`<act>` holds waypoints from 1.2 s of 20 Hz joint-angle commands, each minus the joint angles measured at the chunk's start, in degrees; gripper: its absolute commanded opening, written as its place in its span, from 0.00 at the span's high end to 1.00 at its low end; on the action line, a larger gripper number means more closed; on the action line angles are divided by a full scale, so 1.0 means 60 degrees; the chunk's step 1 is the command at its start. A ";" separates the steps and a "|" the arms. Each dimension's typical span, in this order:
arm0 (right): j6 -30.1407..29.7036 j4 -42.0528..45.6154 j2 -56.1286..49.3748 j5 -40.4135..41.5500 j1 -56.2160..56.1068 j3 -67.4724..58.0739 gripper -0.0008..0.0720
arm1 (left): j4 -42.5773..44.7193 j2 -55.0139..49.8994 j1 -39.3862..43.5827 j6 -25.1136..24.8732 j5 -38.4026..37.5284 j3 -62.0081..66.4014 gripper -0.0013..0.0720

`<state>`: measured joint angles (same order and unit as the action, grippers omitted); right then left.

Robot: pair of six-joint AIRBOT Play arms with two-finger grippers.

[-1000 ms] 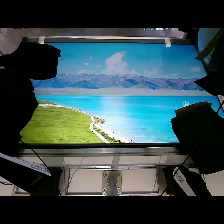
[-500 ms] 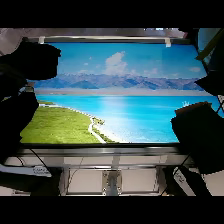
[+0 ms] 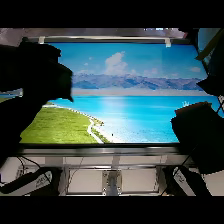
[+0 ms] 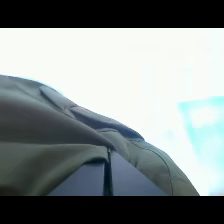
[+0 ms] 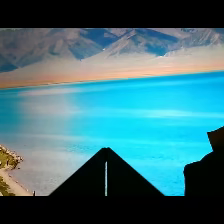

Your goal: Fold the clothes and pants, and hang the long-sleeved shirts on hangers.

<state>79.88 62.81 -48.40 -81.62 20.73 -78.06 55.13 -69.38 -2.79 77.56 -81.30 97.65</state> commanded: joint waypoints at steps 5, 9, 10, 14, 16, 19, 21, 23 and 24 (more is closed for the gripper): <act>-0.0291 0.0335 -0.0007 -0.0004 -0.0007 -0.0007 0.98 | -0.0018 -0.1534 0.6371 0.0026 -0.0073 -0.1024 0.79; -0.0769 0.0998 -0.0007 -0.0004 -0.0007 -0.0007 0.86 | -0.0015 -0.2313 0.6907 0.0029 0.1366 -0.0368 0.13; -0.0765 0.1388 -0.0007 -0.0004 -0.0007 -0.0007 0.86 | 0.0084 -0.2229 0.6524 0.0029 0.1333 -0.0029 0.13; -0.0758 0.0823 -0.0018 0.0182 -0.0011 0.0641 0.53 | 0.2896 -0.1566 0.4346 0.1373 0.1104 0.0222 0.13; -0.0758 -0.0036 -0.0076 0.0164 -0.0120 0.1574 0.49 | 0.3453 -0.1687 0.3468 0.2415 0.1107 -0.0047 0.13; -0.0710 -0.0423 -0.0095 0.0514 -0.0878 0.3286 0.49 | 0.3213 -0.2339 0.3107 0.2470 0.1960 -0.0809 0.13; -0.0648 -0.1031 -0.0095 0.1191 -0.1665 0.4251 0.48 | 0.2772 -0.3253 0.3195 0.2459 0.2412 -0.0962 0.13; -0.0648 -0.1672 -0.0098 0.2430 -0.2626 0.4896 0.46 | 0.2076 -0.4164 0.3228 0.2433 0.3151 -0.0962 0.13; -0.0630 -0.1810 -0.0149 0.3107 -0.3104 0.5038 0.46 | 0.1614 -0.4634 0.3228 0.2433 0.3526 -0.0962 0.13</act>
<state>75.68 56.93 -49.04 -72.42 8.69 -53.17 69.89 -90.61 17.08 91.39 -66.32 92.64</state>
